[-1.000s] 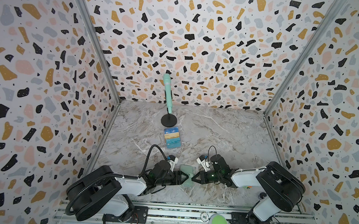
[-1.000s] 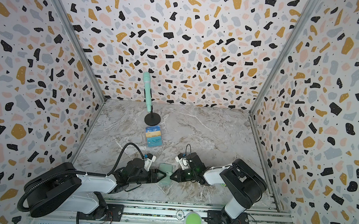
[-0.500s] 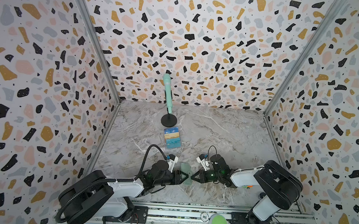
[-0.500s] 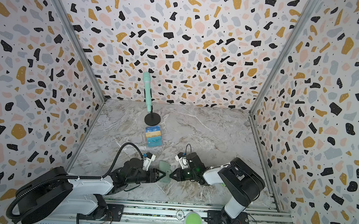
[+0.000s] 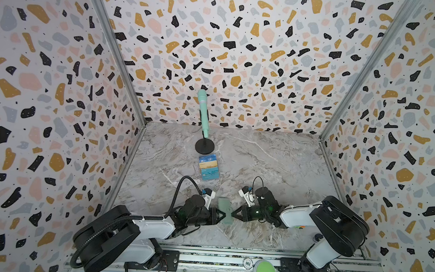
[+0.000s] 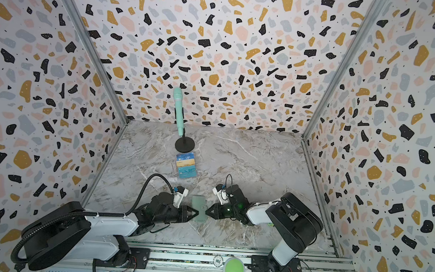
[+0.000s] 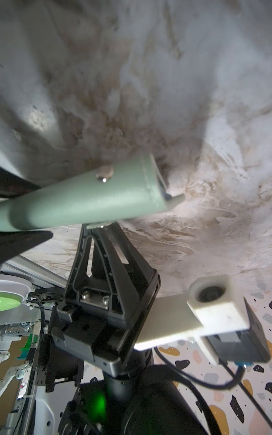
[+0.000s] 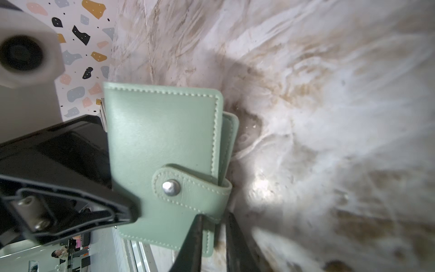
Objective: Take the credit cards out of the card holder
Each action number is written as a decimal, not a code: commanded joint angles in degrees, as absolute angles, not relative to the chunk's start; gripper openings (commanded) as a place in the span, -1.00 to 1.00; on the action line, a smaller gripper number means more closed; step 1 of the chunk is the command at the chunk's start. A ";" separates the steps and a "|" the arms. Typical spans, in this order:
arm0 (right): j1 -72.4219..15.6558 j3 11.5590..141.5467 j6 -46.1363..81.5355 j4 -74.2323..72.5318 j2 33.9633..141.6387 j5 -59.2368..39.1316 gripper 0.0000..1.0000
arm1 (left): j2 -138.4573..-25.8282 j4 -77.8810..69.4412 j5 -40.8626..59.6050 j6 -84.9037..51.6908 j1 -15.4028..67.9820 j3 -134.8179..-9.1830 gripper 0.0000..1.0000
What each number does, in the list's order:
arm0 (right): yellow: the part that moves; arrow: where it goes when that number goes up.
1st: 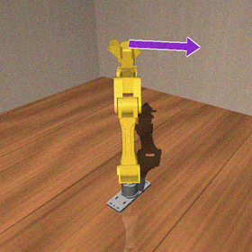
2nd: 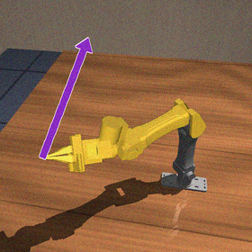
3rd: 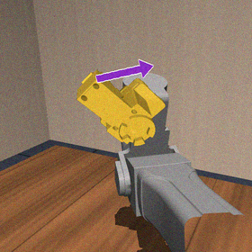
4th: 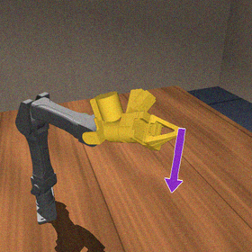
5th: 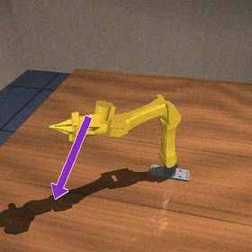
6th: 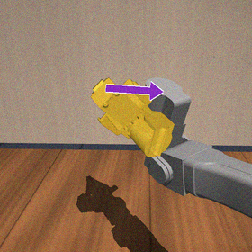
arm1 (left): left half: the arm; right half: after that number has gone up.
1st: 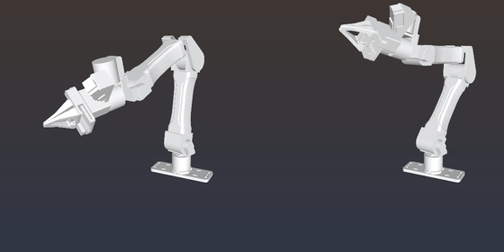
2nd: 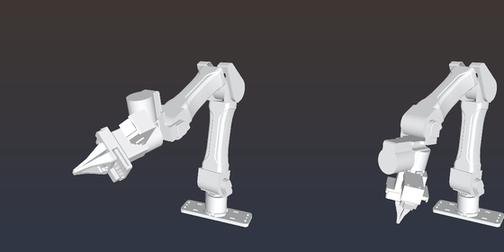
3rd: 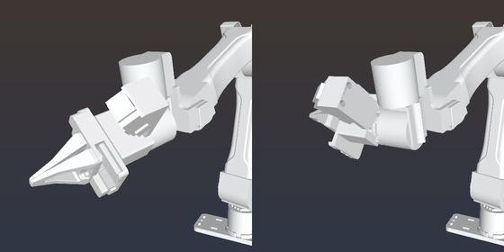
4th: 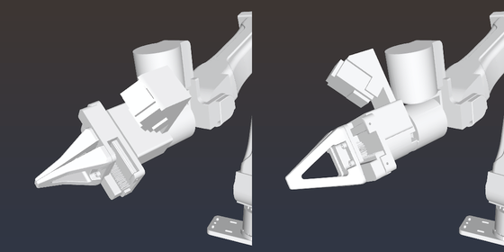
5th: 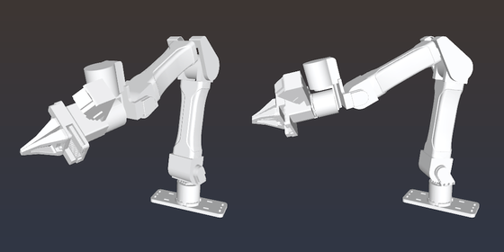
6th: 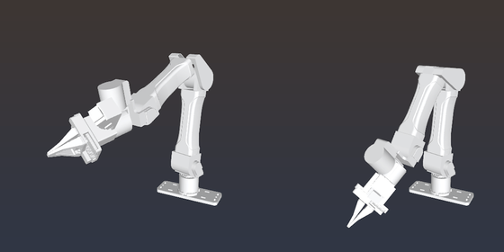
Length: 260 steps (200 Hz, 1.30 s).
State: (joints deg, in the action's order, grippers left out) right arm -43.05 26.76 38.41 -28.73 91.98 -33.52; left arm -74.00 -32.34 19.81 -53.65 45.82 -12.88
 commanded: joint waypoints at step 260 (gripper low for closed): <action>-48.49 50.86 31.44 -8.60 90.93 -16.59 -0.26 | -62.50 -16.70 1.16 -40.06 46.06 -24.19 -0.98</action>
State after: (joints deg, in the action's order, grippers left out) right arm -48.29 49.23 31.83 -9.63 90.48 -17.39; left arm -64.31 -13.13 1.10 -41.52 45.93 -23.31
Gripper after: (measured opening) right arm 0.374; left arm 0.145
